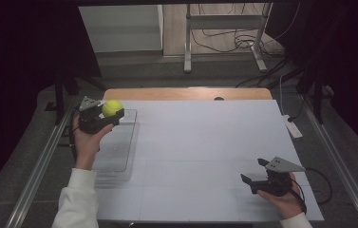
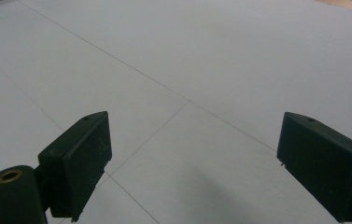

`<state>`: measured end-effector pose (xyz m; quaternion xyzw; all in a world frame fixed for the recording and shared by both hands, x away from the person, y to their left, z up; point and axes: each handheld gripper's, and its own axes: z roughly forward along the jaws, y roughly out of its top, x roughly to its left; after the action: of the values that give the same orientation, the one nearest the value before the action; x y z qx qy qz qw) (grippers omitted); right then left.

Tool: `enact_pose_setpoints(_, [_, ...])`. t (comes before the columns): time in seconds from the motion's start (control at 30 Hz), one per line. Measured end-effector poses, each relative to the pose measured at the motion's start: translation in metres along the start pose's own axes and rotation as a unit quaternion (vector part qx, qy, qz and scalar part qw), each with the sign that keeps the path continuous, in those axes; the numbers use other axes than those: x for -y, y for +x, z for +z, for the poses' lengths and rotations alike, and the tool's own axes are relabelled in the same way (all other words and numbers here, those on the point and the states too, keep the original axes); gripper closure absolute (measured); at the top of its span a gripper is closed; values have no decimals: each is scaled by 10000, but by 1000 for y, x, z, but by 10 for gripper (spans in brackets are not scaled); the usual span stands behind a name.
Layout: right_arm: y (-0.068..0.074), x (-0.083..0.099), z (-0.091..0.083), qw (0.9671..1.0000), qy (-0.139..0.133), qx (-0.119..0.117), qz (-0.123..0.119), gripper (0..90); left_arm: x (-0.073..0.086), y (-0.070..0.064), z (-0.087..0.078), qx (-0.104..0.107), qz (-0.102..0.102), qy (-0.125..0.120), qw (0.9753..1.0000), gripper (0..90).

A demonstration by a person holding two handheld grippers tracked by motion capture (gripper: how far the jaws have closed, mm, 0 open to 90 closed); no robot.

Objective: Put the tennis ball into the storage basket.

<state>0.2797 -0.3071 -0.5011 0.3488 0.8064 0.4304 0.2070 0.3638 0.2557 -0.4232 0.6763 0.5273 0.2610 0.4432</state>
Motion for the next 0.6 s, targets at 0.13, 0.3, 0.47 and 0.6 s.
enact_pose_setpoints(0.13, [0, 0, 0, 10000, 2, 7, 6, 106, 1, 2, 2, -66, 9, 27, 10000, 262])
enact_pose_setpoints(0.3, [0, 0, 0, 10000, 8, 11, -5, 108, 1, 5, 3, -111, -10, -3, 9999, 262])
enact_pose_setpoints(0.47, [0, 0, 0, 10000, 12, 15, -6, 107, 2, 12, 3, -178, -56, -1, 9998, 262])
enact_pose_setpoints(0.6, [0, 0, 1, 10000, 10, 8, -5, 108, 3, 18, 5, -260, -100, 71, 9996, 261])
